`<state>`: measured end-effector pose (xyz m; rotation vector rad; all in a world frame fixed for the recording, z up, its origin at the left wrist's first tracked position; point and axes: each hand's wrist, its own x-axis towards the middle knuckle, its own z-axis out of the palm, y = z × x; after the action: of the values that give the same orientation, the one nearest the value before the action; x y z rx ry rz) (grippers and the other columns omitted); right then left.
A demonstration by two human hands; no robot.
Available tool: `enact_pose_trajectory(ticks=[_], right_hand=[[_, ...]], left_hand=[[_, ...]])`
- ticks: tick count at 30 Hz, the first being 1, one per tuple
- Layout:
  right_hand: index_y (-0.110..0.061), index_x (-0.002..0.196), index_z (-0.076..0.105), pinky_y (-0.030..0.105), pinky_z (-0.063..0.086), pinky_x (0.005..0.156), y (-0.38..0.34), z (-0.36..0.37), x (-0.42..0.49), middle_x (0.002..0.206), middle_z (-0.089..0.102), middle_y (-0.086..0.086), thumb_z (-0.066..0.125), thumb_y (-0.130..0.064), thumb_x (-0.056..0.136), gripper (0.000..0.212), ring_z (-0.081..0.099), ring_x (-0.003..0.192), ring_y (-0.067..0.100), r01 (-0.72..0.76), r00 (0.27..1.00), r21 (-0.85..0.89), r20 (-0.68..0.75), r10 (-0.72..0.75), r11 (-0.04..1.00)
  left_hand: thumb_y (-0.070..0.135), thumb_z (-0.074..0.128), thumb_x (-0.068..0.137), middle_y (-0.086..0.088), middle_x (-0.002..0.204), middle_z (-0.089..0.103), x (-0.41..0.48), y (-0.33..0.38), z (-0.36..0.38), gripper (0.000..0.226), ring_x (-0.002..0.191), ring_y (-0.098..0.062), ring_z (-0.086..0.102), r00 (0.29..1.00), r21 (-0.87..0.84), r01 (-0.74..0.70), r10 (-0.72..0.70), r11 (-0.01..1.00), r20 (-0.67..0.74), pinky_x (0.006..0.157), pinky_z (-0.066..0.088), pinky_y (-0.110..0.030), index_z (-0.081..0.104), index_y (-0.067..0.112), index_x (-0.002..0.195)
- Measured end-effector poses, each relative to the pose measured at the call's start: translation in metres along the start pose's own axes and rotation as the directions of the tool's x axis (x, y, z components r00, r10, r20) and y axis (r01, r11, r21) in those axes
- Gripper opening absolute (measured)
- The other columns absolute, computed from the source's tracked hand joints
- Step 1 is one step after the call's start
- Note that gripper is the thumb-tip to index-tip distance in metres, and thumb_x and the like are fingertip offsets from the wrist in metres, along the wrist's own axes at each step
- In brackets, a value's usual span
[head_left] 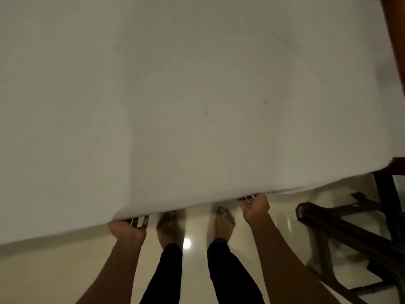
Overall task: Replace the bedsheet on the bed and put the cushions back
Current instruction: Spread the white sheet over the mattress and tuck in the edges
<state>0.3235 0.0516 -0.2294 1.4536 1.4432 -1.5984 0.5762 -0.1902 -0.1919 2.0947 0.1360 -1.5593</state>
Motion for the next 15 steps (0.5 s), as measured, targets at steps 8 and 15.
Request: enact_pose_trajectory(ticks=[8,15], right_hand=[[-0.013,0.143,0.051,0.049,0.045,0.114,-0.133,-0.068,-0.032,0.143,0.055,0.016,0.039,-0.047,0.106,0.052,0.056,0.131,0.034,0.084,0.993,0.107,0.073,-0.092,0.991],[-0.016,0.147,0.049,0.057,0.042,0.114,-0.244,-0.102,0.03,0.143,0.056,0.014,0.04,-0.071,0.098,0.075,0.057,0.127,0.036,-0.002,0.986,0.276,0.161,-0.044,0.961]], left_hand=[[0.057,0.038,0.101,-0.016,0.13,0.063,-0.106,-0.147,0.034,0.061,0.119,-0.037,0.06,0.921,0.211,0.185,-0.244,0.96,0.303,0.106,0.043,-0.062,0.057,0.009,0.132],[0.073,0.047,0.093,-0.022,0.141,0.057,-0.185,-0.305,0.092,0.086,0.132,-0.043,0.055,0.83,0.157,0.348,-0.382,0.924,0.406,0.115,0.036,-0.064,0.047,0.004,0.144]])
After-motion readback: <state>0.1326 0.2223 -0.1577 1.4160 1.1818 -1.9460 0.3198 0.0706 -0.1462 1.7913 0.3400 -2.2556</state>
